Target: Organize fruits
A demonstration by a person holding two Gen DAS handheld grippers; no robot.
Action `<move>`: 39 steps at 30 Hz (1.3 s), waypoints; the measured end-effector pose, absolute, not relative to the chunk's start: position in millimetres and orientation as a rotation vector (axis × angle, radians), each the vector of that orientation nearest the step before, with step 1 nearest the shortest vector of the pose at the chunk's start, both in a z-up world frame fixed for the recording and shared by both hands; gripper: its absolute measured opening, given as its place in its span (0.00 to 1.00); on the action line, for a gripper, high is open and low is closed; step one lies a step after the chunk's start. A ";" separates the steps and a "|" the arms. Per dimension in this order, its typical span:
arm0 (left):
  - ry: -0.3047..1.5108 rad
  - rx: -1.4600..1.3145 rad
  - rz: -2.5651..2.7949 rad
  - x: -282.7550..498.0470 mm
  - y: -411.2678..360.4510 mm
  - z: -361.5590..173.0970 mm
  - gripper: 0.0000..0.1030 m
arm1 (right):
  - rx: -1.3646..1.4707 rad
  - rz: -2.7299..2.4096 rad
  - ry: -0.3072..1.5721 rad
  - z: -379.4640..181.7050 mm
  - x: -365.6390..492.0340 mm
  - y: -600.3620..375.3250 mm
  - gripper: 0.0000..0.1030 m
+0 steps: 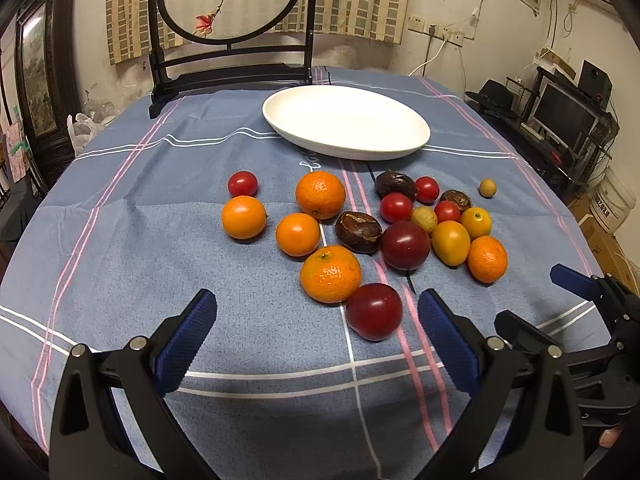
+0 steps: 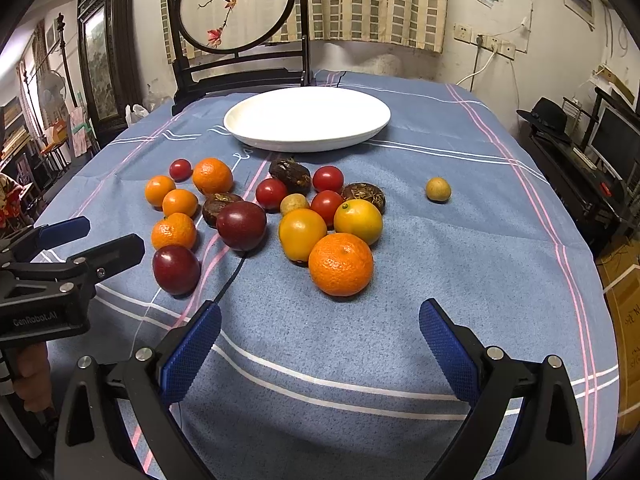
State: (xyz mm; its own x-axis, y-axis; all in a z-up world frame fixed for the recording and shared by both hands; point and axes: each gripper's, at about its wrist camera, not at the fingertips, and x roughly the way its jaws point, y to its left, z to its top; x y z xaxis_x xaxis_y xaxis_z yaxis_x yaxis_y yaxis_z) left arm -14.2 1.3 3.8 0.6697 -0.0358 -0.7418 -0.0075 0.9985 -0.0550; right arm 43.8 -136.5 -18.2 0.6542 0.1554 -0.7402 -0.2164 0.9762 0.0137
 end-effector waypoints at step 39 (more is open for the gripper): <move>0.991 -0.030 -0.163 4.6 -17.5 -26.6 0.84 | 0.066 0.387 0.900 -36.6 68.2 -154.3 0.42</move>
